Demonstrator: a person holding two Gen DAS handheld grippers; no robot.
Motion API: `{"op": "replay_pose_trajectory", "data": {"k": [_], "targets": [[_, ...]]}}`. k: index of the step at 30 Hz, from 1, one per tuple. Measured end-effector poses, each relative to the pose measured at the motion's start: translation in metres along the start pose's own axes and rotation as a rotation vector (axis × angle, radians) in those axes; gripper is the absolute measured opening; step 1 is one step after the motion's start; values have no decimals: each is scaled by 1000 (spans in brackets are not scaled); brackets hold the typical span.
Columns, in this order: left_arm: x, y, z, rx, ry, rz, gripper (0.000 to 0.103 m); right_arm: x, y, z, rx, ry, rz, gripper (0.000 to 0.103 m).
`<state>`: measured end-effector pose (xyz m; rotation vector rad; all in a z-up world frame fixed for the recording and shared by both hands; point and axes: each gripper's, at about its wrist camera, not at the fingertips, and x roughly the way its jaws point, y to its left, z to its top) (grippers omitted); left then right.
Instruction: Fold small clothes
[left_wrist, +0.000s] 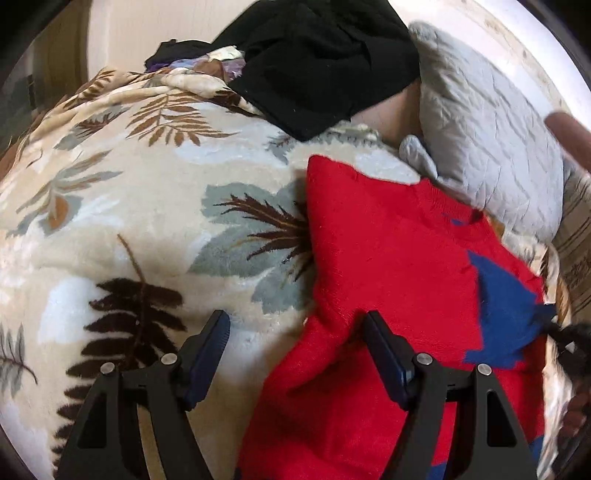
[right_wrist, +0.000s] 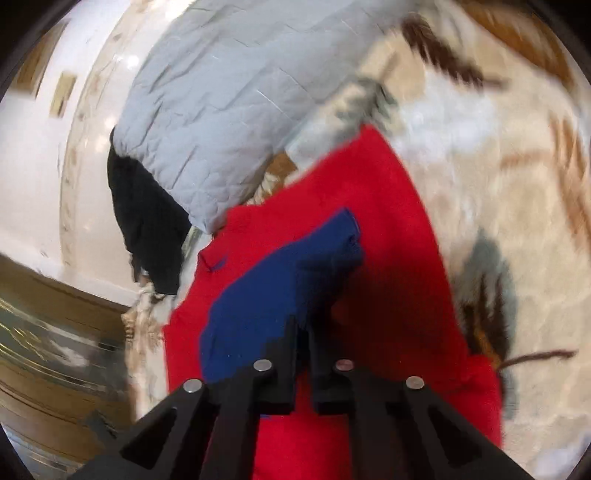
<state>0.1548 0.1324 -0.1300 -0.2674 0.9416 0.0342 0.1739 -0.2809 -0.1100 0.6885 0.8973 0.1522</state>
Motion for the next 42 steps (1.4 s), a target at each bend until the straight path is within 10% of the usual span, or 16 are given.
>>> {"op": "replay_pose_trajectory", "data": {"k": [7,8,9,11,15,16,17,20,22,25,29,42], "targets": [[-7,5,5,-39,-12,-41,75,1,-29,-21,15,27,-41,12],[-10,3,7,-37,-26,-50,75,-2,-30,-20,19,13,-31,28],[-11,1,9,-30,-32,-55,75,-5,-30,-19,29,2,-7,70],[-4,-6,12,-2,-21,-48,76,-8,-27,-11,49,-20,72,97],[21,-13,8,60,18,21,68,26,-22,3,13,88,22,86],[21,-17,10,77,30,37,42,33,-21,1,14,108,-26,28],[18,-18,13,62,48,-11,16,30,-22,3,24,111,-26,8],[-5,-25,19,96,-27,-9,15,-11,-5,0,-74,-19,-82,6],[10,-27,16,113,26,20,21,-8,-20,0,-57,-31,-214,11],[14,-12,12,57,47,9,46,-11,-39,-4,4,17,-129,16],[-32,8,-6,55,-24,26,65,-51,-36,-22,-75,-10,-85,101],[-143,75,-151,-74,87,-174,71,-152,-68,-162,-41,159,99,100]]}}
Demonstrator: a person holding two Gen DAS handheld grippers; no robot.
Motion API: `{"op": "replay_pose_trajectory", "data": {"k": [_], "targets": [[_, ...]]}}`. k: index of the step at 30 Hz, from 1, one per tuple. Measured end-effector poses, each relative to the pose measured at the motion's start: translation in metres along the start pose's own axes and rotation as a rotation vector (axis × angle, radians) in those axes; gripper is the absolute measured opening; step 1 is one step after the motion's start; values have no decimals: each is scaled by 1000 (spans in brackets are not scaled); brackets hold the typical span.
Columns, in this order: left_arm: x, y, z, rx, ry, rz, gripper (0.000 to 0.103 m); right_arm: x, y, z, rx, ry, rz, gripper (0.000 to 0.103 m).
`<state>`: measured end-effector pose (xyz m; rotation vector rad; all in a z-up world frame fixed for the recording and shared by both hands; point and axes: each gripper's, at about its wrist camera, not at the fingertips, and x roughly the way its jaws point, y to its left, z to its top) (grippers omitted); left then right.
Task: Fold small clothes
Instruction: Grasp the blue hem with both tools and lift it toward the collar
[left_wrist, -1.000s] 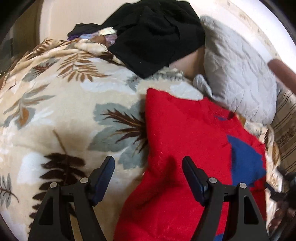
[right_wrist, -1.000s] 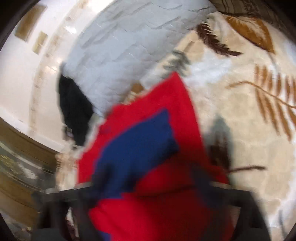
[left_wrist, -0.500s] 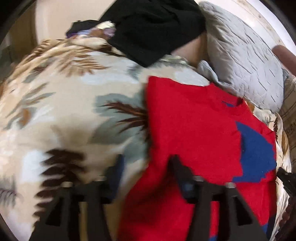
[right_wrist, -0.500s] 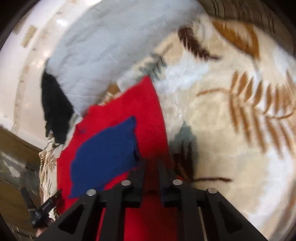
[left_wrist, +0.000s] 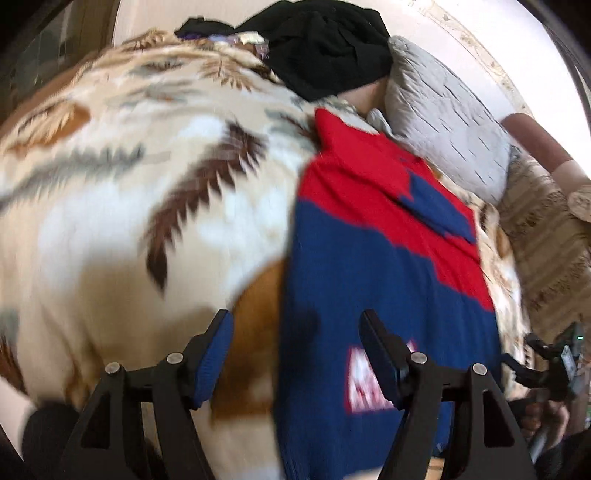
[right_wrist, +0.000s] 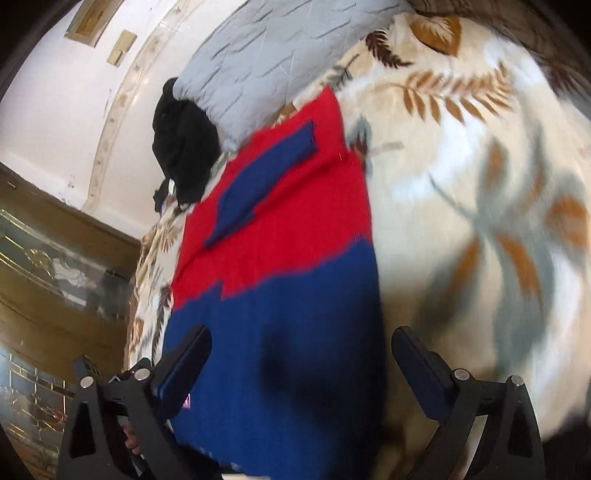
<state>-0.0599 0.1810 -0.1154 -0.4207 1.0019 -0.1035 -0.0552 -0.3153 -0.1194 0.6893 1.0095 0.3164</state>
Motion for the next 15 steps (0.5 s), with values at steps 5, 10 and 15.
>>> {"op": "replay_pose_trajectory", "data": {"k": [5,10,15], "targets": [[3,-11,-34,25,66,-10,71,0,-10,-38,27,47,-16,96],[-4,-25,-47,57,56,-38,71,-4,-15,-59,35,56,1,85],[9,-18,-56,32,112,-21,72,-1,-17,-59,27,58,-11,84]]}}
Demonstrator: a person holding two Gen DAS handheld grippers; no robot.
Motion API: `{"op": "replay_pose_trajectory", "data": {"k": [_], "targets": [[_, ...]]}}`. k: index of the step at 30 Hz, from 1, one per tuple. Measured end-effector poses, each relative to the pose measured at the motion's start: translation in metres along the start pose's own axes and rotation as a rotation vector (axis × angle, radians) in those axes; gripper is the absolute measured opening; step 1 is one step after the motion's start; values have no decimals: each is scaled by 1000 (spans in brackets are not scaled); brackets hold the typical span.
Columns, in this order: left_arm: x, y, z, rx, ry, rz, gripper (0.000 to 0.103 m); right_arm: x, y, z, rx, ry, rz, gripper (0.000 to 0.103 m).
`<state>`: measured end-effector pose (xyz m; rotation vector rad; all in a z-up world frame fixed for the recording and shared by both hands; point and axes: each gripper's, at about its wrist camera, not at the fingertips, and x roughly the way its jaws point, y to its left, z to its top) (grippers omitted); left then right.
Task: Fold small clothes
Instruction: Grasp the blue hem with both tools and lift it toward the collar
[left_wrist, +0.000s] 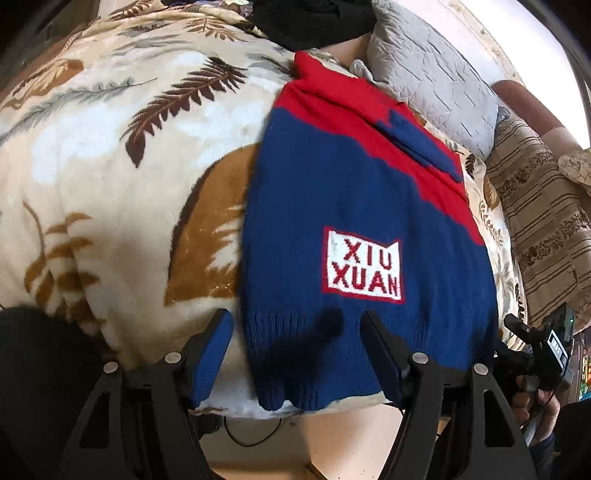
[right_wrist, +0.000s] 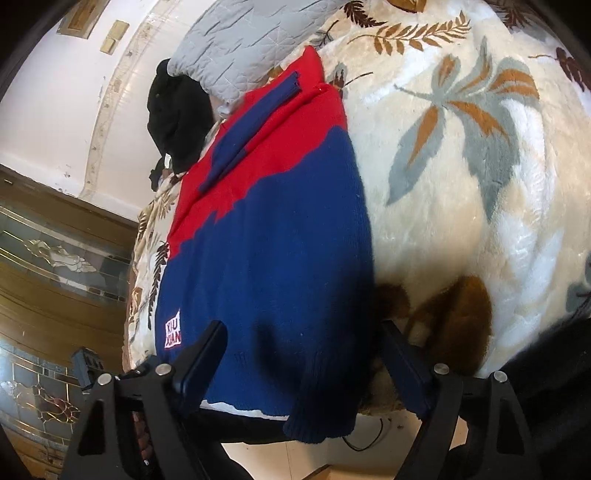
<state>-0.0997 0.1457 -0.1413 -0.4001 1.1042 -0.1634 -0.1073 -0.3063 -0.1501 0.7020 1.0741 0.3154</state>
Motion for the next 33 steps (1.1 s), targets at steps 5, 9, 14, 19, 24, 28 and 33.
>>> {"op": "replay_pose_trajectory", "data": {"k": [5,9,14,19,24,28,33], "targets": [[5,-8,2,36,0,116,23,5,-3,1,-2,41,-94,11],[-15,-9,8,8,-60,40,8,-14,12,5,-48,13,-99,10],[-8,-8,7,-9,-40,47,12,-22,4,10,-21,-2,-66,20],[-1,-7,8,-38,-24,33,47,-5,7,-4,-34,40,-64,76],[10,-23,12,35,-3,105,8,5,5,-1,-34,89,-102,9],[-26,-29,22,15,-111,12,8,-24,21,7,-46,30,-60,9],[-11,-19,28,0,-62,22,8,-23,13,17,-30,40,-57,9]]}}
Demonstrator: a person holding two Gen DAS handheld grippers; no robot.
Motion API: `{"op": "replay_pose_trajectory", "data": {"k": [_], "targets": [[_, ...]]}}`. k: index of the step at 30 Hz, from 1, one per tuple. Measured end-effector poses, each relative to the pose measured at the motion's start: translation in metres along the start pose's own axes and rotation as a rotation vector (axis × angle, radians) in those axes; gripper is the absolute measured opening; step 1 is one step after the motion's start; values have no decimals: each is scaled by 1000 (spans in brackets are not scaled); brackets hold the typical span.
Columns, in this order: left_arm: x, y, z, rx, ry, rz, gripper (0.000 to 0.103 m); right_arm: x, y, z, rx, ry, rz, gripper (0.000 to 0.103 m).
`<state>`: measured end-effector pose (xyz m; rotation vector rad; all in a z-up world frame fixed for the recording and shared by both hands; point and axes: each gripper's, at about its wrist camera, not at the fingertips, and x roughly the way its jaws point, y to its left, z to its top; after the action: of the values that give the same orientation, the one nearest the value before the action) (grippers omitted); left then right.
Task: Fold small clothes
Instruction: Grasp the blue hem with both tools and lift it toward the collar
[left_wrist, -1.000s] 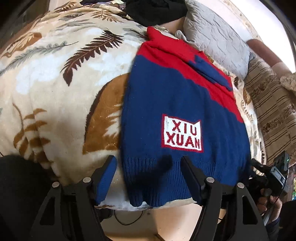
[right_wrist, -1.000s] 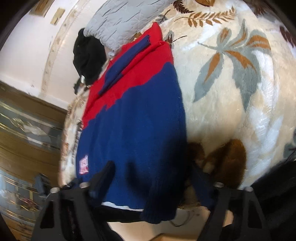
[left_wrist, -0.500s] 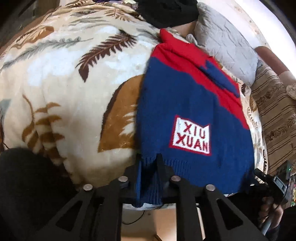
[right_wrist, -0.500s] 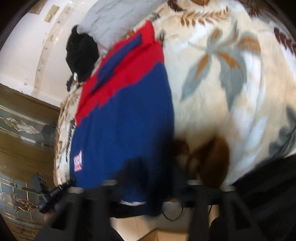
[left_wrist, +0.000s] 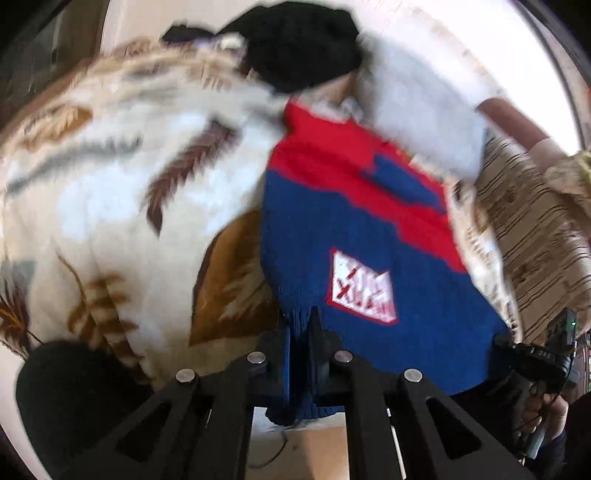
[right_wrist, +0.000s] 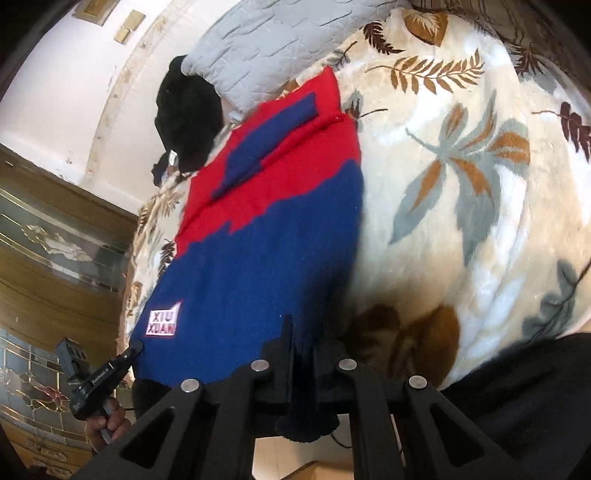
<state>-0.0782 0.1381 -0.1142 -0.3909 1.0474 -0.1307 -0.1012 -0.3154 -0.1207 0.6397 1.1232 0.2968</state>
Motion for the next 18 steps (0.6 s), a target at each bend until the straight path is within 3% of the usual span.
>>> {"op": "replay_pose_trajectory", "data": {"k": [2,6,9,18], "targets": [[28,16,-4,-52,93,25,8,23,-17,-6,70,77,5,9],[15,6,-2,-23,18,12,8,22,-22,-8,90,51,25,12],[30,7,-3,-33,66,27,8,28,-31,-7,119,77,45,13],[38,9,0,-48,56,9,11,28,-35,-9,135,86,50,15]]}}
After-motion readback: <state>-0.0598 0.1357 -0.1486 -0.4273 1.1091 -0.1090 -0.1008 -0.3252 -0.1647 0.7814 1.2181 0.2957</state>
